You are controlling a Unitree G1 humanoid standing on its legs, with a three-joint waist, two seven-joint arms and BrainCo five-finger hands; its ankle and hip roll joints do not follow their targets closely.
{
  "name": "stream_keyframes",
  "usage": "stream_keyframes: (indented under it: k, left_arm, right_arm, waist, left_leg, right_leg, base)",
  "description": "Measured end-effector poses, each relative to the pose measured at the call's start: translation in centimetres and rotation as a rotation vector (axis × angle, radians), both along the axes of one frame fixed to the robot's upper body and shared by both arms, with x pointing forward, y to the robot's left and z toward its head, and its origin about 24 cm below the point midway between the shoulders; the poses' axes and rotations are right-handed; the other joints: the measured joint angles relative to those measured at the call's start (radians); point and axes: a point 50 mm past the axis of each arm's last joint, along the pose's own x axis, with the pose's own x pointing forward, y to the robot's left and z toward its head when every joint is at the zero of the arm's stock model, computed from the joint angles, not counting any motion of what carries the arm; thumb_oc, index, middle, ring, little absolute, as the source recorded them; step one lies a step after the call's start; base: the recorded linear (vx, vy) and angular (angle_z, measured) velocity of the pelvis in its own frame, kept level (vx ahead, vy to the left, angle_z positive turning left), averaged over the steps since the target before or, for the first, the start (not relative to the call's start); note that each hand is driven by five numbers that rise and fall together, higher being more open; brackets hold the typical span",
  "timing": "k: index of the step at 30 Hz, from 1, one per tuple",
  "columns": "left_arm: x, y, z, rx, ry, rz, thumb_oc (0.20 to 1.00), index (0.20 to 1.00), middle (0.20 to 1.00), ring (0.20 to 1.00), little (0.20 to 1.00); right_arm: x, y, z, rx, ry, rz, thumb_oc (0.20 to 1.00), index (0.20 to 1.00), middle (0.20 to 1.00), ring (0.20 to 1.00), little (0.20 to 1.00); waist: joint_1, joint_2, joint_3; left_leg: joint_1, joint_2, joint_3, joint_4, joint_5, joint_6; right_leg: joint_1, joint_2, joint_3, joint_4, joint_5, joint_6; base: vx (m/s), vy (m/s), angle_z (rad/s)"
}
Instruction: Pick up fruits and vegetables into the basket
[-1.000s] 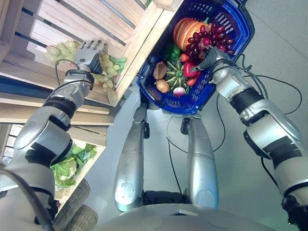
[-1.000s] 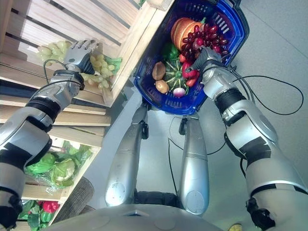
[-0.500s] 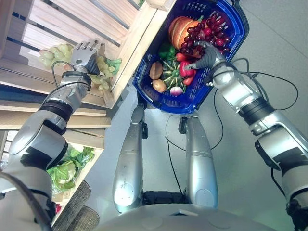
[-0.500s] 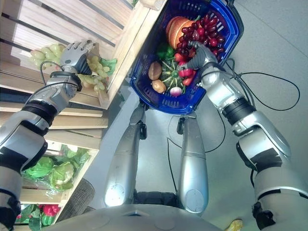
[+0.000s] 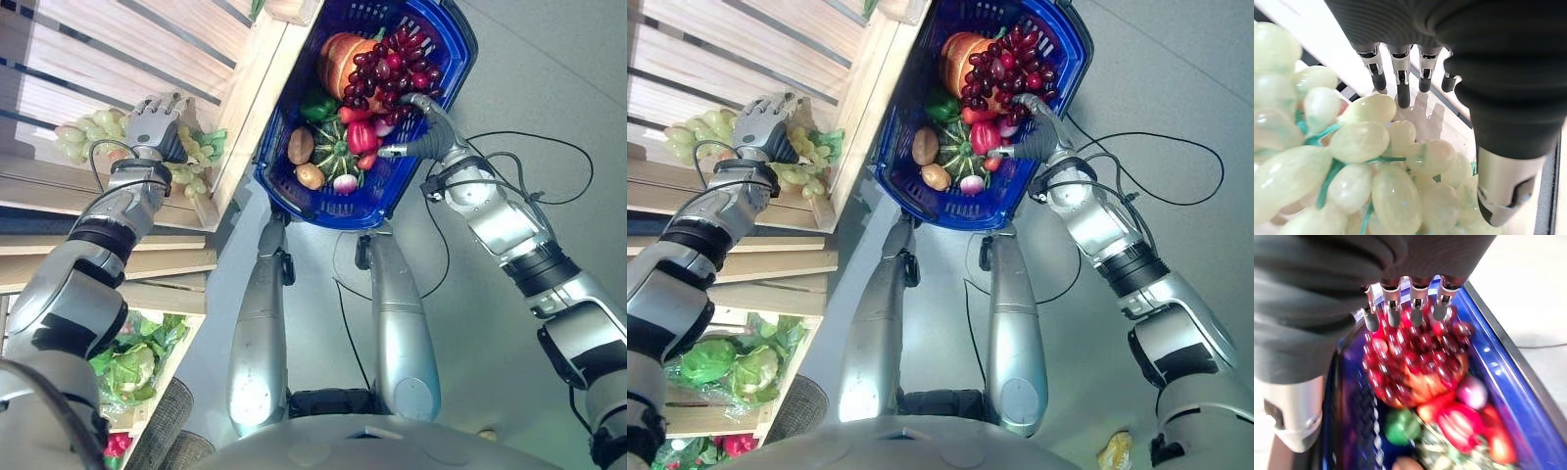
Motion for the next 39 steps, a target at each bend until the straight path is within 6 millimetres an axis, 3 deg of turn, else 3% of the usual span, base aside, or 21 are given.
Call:
stream_keyframes:
  k: [10,20,31,39]
  left_arm:
    - [-0.4,0.4,-1.5,-0.013,0.123,0.013,1.0,1.0,1.0,1.0,1.0]
    - [-0.8,0.4,-3.8,-0.02,0.333,0.007,1.0,1.0,1.0,1.0,1.0]
    - [-0.1,-0.4,-3.2,0.009,0.36,-0.008,1.0,1.0,1.0,1.0,1.0]
    - [0.3,-1.5,-3.4,0.153,0.234,-0.011,1.0,1.0,1.0,1.0,1.0]
  right_arm:
    - [-0.7,-0.9,1.0,0.304,-0.238,-0.1,1.0,1.0,1.0,1.0,1.0]
    - [0.3,-4.3,0.4,0.404,-0.27,-0.311,1.0,1.0,1.0,1.0,1.0]
    - [1.9,-7.5,-0.2,0.521,-0.22,-0.495,1.0,1.0,1.0,1.0,1.0]
    - [1.9,-10.0,-1.3,0.617,-0.204,-0.605,1.0,1.0,1.0,1.0,1.0]
  waist:
    - [-0.013,0.0,0.0]
    - [-0.017,0.0,0.0]
    - [0.006,0.001,0.0]
    - [0.036,0.003,-0.001]
  left_leg:
    - [0.017,0.004,0.006,0.0,-0.005,-0.001]
    - [0.026,0.012,0.012,0.0,-0.008,-0.004]
    - [0.031,0.014,0.014,0.0,-0.011,-0.004]
    - [-0.002,0.016,0.009,0.01,-0.015,-0.008]
  right_leg:
    - [0.015,0.006,0.008,-0.005,0.0,0.0]
    - [0.025,0.011,0.008,-0.013,0.0,0.0]
    - [0.03,0.011,0.009,-0.017,0.0,0.0]
    - [0.0,0.017,0.007,-0.007,0.0,-0.001]
  base:
    - [0.0,0.009,-0.02]
    - [0.0,-0.001,0.0]
    - [0.0,0.0,0.0]
    - [0.0,-0.004,0.0]
